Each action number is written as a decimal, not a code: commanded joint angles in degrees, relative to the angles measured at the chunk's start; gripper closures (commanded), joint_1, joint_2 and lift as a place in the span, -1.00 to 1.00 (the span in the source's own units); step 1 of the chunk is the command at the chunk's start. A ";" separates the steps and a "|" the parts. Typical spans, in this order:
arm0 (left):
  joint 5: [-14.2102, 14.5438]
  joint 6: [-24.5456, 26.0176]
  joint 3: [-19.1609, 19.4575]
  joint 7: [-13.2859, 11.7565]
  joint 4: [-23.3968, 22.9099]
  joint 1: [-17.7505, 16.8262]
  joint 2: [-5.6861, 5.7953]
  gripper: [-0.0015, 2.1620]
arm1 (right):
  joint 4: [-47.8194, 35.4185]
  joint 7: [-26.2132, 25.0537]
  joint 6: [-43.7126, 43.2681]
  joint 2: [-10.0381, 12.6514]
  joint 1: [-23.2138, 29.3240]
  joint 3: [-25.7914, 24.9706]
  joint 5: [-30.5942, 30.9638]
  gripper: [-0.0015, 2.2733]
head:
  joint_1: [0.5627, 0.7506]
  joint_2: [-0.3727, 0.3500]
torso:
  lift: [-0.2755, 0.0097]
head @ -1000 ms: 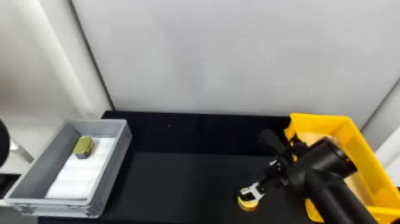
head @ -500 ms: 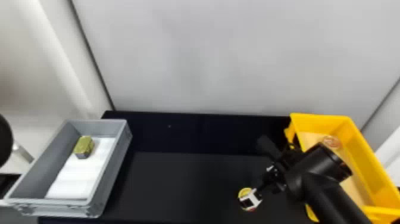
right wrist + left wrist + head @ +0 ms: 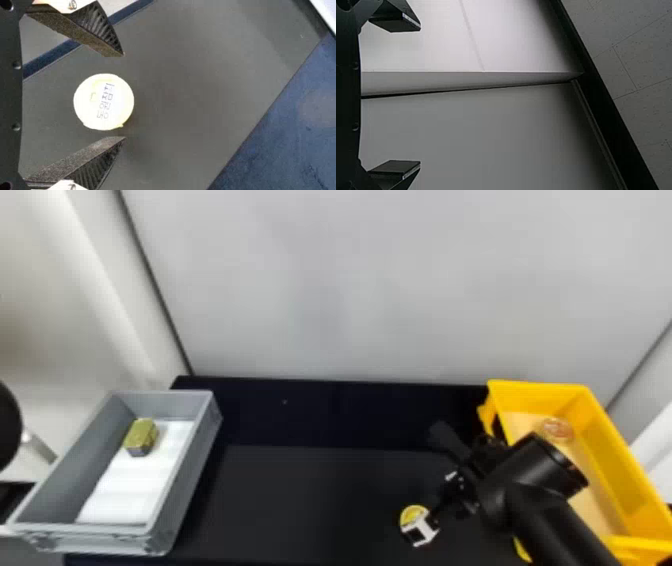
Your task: Pick up the round yellow can and place it in the yellow rectangular box
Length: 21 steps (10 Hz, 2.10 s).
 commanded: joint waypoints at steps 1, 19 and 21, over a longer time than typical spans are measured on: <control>0.00 -0.11 0.25 0.00 -0.09 0.19 0.00 -0.93 | 0.85 0.00 -0.38 -0.09 0.05 0.57 -0.03 -1.00 | 0.39 0.18 | 0.91; 0.00 0.42 0.61 -0.09 -0.44 1.07 -0.08 -0.93 | -15.68 4.31 7.62 -2.73 3.75 -1.28 6.21 -0.34 | 0.39 0.18 | 0.91; 0.00 0.77 0.61 -0.09 -0.44 1.07 -0.35 -0.93 | -24.91 5.80 10.52 -3.96 3.92 -3.39 9.73 -0.34 | 0.39 0.18 | 0.91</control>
